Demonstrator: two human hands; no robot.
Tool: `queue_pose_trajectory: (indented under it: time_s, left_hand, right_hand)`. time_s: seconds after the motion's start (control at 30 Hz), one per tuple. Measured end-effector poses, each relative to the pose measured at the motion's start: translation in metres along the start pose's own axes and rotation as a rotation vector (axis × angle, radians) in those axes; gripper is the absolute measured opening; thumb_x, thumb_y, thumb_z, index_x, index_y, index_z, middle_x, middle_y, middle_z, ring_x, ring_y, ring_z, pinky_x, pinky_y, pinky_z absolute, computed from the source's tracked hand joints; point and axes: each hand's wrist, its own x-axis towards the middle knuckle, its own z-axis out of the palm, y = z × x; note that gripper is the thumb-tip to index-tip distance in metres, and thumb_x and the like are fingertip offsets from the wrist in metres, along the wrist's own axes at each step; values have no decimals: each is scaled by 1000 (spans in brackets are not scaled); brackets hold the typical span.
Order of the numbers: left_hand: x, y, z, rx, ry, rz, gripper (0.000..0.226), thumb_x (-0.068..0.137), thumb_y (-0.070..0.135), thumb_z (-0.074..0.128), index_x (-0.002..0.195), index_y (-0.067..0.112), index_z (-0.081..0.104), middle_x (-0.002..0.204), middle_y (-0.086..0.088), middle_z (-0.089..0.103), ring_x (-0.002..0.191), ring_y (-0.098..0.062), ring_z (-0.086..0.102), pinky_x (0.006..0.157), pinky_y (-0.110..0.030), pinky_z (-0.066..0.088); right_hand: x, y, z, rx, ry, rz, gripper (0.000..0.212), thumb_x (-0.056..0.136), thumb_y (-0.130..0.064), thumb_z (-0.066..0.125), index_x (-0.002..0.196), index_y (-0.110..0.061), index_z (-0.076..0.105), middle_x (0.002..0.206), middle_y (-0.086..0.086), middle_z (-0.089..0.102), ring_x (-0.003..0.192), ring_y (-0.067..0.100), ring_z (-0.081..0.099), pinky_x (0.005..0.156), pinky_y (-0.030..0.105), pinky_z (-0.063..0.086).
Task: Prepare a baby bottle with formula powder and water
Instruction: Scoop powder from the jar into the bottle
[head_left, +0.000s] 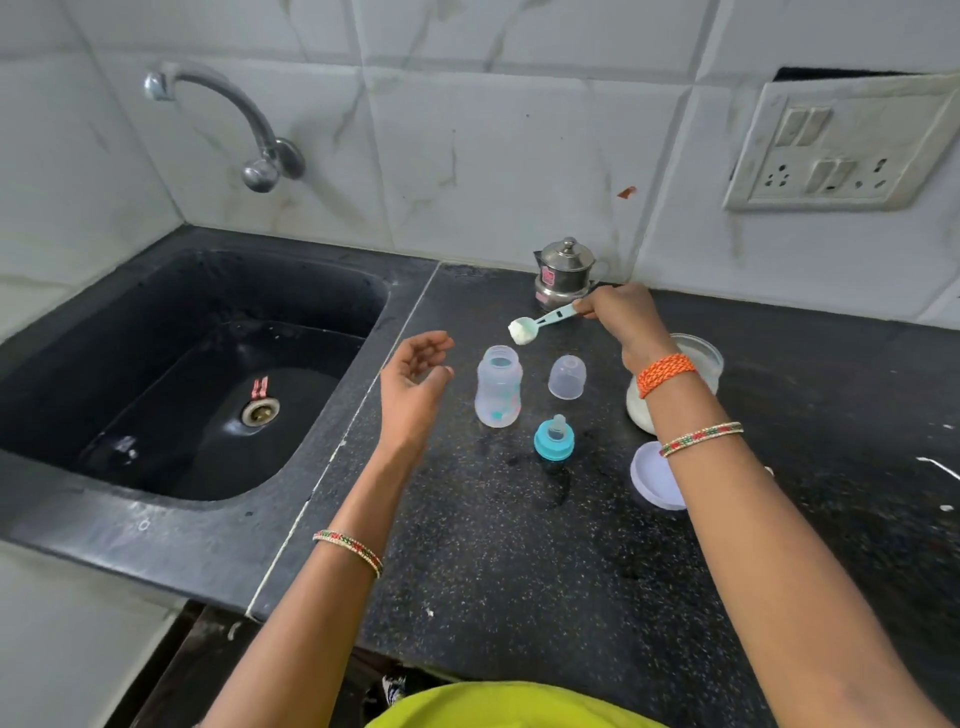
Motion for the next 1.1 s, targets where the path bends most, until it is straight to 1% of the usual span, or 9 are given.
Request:
queue_pose_trajectory:
  time_s: [0.07,0.17,0.37,0.47,0.57,0.7,0.9,1.03,1.1]
  left_hand:
    - [-1,-7,-4,57,-42,-11,34,84,-1,62,114,14,58,116,-2,63,111,-16,57,99,-31,46]
    - [-2,-14,-3,167,-132,-37,46,82,15,70,125,17,52,127,2,57,120,-9,51,95,-18,43]
    - [3,-23,4,253,-233,-75,59,77,29,76,129,23,48,134,7,52,124,-4,45,105,-47,42]
    - [8,-25,7,275,-258,-79,63,77,28,76,132,21,46,136,5,50,125,-6,43,107,-47,41]
    - [12,-31,8,328,-310,-96,69,75,29,77,134,21,42,140,5,47,129,-9,42,109,-42,37]
    - [13,-39,14,397,-358,-43,71,71,31,80,132,21,45,135,6,51,126,-8,44,106,-30,33]
    - [14,-40,21,442,-292,45,61,71,30,81,125,19,53,125,4,59,114,-6,50,98,-23,36]
    - [14,-43,22,442,-252,81,58,70,29,81,122,16,57,121,4,62,110,-5,53,89,-10,36]
    - [14,-45,22,429,-237,97,57,70,29,82,120,16,59,118,4,65,109,-7,57,92,-14,41]
  right_hand:
    - [9,4,10,-4,-19,-7,34,58,-30,66,87,-14,70,100,6,70,105,26,60,106,51,34]
    - [7,2,22,-37,-20,-16,46,56,-33,66,97,-12,70,105,8,69,109,29,58,106,54,33]
    - [3,-2,24,-151,46,-27,30,77,-28,66,102,-12,67,108,7,66,112,28,54,106,53,30]
    - [5,-1,24,-218,72,-44,26,81,-29,64,99,-11,66,108,5,64,112,27,51,106,49,25]
    - [4,-2,27,-316,73,-94,17,82,-27,61,91,-14,66,99,4,62,108,28,51,100,46,30]
    - [-6,2,33,-458,98,-271,21,85,-24,54,82,-15,73,87,4,66,103,29,52,89,42,27]
    - [-30,14,41,-571,254,-564,16,88,-25,58,93,-22,73,93,1,68,107,25,51,95,43,26]
    - [-48,30,42,-615,275,-856,10,86,-22,62,87,-21,72,95,-3,67,104,22,52,97,41,22]
    - [-54,44,43,-706,315,-1029,9,82,-17,65,85,-21,72,92,-4,66,102,22,55,98,41,22]
